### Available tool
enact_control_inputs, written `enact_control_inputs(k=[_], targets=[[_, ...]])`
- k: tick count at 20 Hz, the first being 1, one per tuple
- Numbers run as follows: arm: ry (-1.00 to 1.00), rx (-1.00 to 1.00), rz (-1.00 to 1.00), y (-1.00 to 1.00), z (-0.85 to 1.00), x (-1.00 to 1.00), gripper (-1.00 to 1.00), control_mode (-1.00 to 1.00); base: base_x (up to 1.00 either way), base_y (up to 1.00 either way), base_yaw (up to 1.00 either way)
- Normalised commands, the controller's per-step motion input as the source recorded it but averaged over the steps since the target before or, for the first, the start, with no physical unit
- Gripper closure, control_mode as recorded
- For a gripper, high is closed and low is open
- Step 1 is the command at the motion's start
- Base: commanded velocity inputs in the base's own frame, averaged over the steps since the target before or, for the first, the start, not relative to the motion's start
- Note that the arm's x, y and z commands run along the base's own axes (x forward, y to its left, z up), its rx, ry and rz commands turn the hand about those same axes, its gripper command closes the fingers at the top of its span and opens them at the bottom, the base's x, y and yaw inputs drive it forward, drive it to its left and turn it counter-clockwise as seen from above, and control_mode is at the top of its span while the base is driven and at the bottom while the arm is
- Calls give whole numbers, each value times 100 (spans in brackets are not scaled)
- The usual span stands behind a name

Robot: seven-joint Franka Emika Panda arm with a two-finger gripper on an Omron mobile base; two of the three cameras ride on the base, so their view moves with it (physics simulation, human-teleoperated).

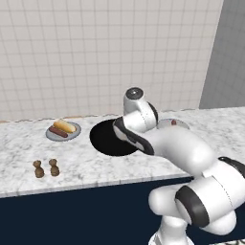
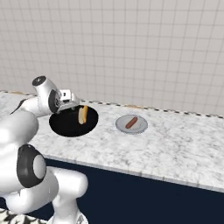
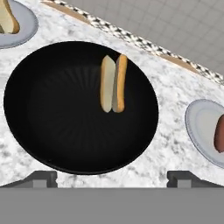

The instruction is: Place one bun and one sausage from the bowl on each plate.

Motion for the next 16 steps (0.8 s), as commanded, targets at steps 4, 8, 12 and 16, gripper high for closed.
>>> enact_control_inputs(k=[4, 8, 12, 16], targets=[[-14, 0, 0, 1, -72, 73, -100, -100, 0, 0, 0], [7, 1, -9, 3, -18, 71, -100, -100, 0, 0, 0], [7, 1, -11, 8, -3, 64, -100, -100, 0, 0, 0], [7, 0, -2, 5, -9, 16, -100, -100, 0, 0, 0]])
